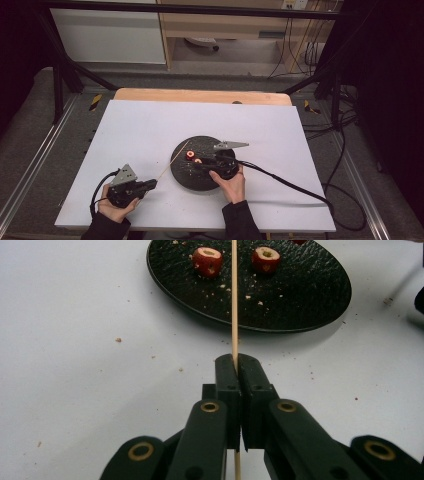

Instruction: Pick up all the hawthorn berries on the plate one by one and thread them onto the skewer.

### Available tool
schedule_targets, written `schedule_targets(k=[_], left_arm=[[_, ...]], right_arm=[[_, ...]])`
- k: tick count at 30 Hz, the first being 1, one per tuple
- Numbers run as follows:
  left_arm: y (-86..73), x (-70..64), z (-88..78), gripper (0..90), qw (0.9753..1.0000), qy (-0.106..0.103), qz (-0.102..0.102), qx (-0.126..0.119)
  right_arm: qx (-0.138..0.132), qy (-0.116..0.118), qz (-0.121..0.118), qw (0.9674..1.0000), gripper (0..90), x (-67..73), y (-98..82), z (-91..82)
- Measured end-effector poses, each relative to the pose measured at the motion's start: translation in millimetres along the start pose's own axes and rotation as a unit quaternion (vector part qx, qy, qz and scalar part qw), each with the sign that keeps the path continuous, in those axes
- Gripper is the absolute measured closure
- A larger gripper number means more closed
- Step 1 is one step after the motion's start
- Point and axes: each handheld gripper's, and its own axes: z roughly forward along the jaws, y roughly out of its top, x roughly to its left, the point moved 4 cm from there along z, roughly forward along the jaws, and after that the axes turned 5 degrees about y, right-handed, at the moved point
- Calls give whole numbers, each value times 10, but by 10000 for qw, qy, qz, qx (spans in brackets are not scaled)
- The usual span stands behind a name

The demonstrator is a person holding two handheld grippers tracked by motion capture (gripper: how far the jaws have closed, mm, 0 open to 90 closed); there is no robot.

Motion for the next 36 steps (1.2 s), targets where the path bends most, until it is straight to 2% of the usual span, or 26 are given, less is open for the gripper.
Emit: schedule_targets(k=[3, 9, 17, 24, 27, 36], left_arm=[[2, -10, 2, 879, 10000, 3, 20, -2], [3, -26, 6, 879, 10000, 22, 26, -3], [4, -38, 1, 879, 10000, 90, -14, -40], [-3, -44, 8, 879, 9999, 141, -47, -51], [-6, -53, 13, 879, 9999, 129, -72, -73], [-4, -94, 28, 879, 9998, 97, -107, -112]], right_arm=[[-271, 43, 153, 9995, 605, -39, -57, 14], [-739, 0, 315, 9968, 605, -56, -120, 50], [-1349, -50, 448, 9898, 606, -16, -33, -1], [-1860, -40, 635, 9805, 606, -9, 76, -53], [-2134, -32, 715, 9743, 606, -11, 135, -80], [-2640, -19, 933, 9600, 607, -37, 225, -91]])
